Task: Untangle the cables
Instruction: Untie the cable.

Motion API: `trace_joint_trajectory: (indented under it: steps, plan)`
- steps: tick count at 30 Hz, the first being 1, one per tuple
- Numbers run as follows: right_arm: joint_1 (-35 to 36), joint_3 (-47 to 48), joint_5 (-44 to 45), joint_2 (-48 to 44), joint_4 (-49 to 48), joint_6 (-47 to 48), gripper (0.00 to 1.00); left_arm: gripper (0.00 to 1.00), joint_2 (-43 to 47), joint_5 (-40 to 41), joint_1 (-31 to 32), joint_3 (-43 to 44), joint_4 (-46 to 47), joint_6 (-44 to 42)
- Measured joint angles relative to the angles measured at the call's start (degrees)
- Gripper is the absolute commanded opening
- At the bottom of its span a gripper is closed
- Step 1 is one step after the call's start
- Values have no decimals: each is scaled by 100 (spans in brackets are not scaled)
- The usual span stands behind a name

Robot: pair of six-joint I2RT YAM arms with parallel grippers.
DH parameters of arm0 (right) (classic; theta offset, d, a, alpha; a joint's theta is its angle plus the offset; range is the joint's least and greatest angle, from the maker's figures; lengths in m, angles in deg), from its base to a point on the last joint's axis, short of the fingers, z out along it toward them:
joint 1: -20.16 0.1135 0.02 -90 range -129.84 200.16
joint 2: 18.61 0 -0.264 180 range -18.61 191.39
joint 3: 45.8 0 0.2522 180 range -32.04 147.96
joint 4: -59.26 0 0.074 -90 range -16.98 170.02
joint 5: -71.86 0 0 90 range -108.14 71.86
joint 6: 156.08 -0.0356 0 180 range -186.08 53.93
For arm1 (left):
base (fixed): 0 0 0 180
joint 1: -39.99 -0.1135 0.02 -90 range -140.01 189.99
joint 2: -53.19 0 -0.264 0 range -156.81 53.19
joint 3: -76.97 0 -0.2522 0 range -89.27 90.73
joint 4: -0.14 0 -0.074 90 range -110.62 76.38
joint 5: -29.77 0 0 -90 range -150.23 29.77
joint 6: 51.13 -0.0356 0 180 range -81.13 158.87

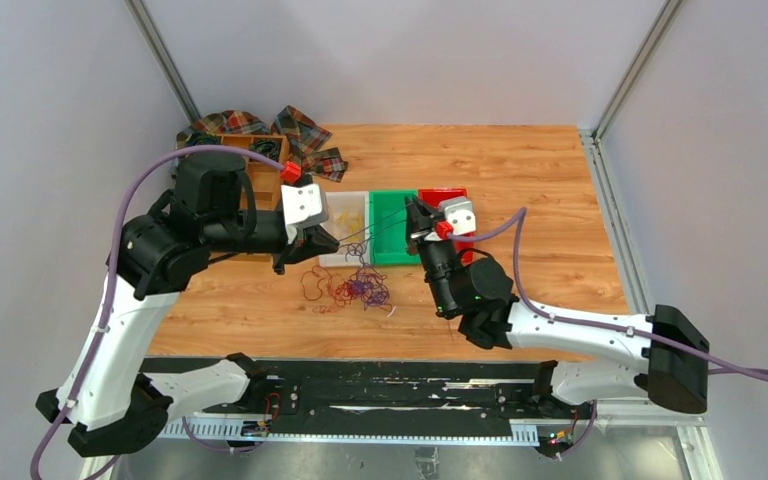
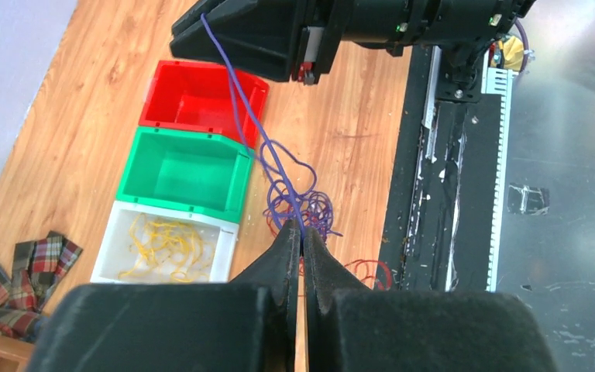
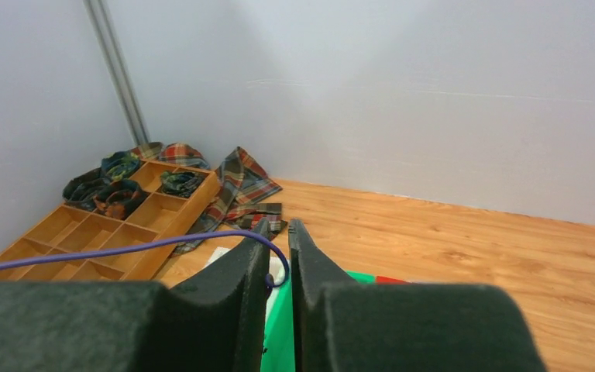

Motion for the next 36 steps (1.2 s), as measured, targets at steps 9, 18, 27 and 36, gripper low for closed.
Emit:
trace_joint_trajectory:
  steps: [9, 18, 27, 36]
  plan:
    - [-195, -310, -442, -669, 1001, -638, 64, 0, -46, 7, 0, 317, -46, -63]
    - [-229, -313, -3670, -1189, 2111, -2103, 73, 0, -345, 190, 0, 730, -94, -157]
    - [-275, -619, -5104, -1554, 2535, -2747, 72, 0, -457, 302, 0, 1390, -92, -160]
    - [-476, -413, -4894, -623, 2135, -2968, 56, 0, -492, 271, 0, 1598, -92, -7]
